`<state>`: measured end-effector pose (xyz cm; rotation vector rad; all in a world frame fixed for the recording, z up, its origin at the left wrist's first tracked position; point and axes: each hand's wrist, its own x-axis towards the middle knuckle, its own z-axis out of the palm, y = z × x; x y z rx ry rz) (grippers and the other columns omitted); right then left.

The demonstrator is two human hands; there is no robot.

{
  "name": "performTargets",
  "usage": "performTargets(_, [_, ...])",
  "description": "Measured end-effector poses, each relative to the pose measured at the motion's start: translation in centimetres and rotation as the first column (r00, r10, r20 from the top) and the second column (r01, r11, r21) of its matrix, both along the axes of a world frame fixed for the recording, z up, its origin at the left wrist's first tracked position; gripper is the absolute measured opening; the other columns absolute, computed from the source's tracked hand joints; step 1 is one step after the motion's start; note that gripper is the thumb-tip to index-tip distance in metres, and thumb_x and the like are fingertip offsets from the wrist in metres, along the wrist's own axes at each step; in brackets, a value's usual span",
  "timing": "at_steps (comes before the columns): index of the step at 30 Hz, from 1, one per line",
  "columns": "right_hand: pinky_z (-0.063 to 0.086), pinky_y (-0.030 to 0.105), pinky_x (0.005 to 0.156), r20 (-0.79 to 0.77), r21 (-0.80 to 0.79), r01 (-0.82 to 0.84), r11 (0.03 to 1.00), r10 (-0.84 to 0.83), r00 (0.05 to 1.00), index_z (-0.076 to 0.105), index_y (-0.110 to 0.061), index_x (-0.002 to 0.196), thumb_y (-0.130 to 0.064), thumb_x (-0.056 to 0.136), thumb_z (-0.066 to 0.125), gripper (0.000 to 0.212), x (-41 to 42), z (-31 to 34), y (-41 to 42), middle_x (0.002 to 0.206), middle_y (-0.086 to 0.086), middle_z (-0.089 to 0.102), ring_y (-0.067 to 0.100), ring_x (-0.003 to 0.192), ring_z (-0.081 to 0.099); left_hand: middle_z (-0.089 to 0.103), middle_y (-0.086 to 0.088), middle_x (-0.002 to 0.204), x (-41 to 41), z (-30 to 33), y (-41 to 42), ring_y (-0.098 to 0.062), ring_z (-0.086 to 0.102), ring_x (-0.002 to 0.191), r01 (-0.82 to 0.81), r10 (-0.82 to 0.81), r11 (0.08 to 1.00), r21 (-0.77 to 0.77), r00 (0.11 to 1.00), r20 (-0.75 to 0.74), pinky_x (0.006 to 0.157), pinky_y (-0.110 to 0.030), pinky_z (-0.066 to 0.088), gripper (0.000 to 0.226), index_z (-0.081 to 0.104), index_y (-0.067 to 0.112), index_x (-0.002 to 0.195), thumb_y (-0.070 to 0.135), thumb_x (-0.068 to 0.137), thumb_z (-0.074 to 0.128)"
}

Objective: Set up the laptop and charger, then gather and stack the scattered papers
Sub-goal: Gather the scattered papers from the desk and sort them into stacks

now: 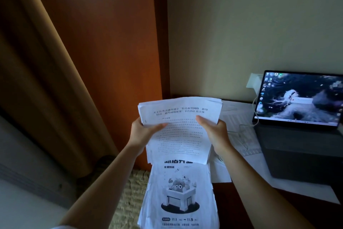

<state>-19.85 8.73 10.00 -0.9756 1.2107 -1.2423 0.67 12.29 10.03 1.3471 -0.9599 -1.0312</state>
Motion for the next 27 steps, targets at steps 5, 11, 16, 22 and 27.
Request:
performTargets(5, [0.052,0.014,0.058,0.016,-0.048,0.067,0.997,-0.066,0.998,0.070,-0.020,0.076,-0.020,0.078,0.077,0.007,0.5,0.6,-0.4,0.069,-0.012,0.071,0.000,0.065,0.067,0.073,0.003,0.083,-1.1,0.6,-0.5,-0.010,0.071,0.074,-0.061,0.059,0.997,-0.039,0.996,-0.071,0.057,-0.020,0.055,0.024,0.067,0.017,0.087,0.003,0.071,0.079])
performTargets(11, [0.055,0.028,0.071,-0.138,0.062,-0.044,0.997,0.052,0.989,0.069,-0.021,0.079,-0.030,0.078,0.077,0.011,-0.2,-1.2,0.1,0.084,-0.002,0.073,0.012,0.077,0.068,0.068,-0.001,0.093,-0.7,-1.8,0.4,-0.016,0.065,0.087,-0.038,0.039,0.997,0.066,0.999,-0.021,0.059,-0.019,0.055,0.030,0.063,0.017,0.087,0.000,0.069,0.079])
performTargets(16, [0.052,0.020,0.063,-0.040,0.040,-0.008,0.999,0.009,0.999,0.069,-0.023,0.078,-0.025,0.080,0.075,0.006,0.4,-0.6,-0.1,0.077,-0.010,0.072,0.005,0.071,0.068,0.070,0.003,0.089,-0.9,-1.5,0.2,-0.010,0.067,0.080,-0.072,0.074,0.997,0.038,0.997,-0.037,0.056,-0.017,0.054,0.028,0.065,0.018,0.086,0.003,0.069,0.080])
performTargets(22, [0.051,0.017,0.062,-0.042,0.095,-0.013,0.995,0.017,0.999,0.069,-0.026,0.080,-0.024,0.079,0.076,0.008,0.5,-2.4,0.2,0.079,-0.012,0.072,0.001,0.071,0.068,0.068,0.002,0.094,-0.7,-3.7,0.5,-0.011,0.065,0.086,-0.090,0.094,0.991,0.103,0.995,-0.035,0.057,-0.016,0.053,0.031,0.063,0.019,0.090,0.004,0.069,0.081])
performTargets(27, [0.051,0.022,0.070,-0.084,0.146,0.009,0.989,0.004,0.996,0.068,-0.027,0.085,-0.025,0.079,0.076,0.010,1.0,-4.0,1.0,0.084,-0.012,0.070,0.006,0.083,0.066,0.069,0.002,0.090,-1.8,-4.7,0.8,-0.011,0.066,0.083,-0.094,0.105,0.987,0.129,0.991,-0.079,0.056,-0.014,0.052,0.027,0.064,0.019,0.087,0.004,0.071,0.079])
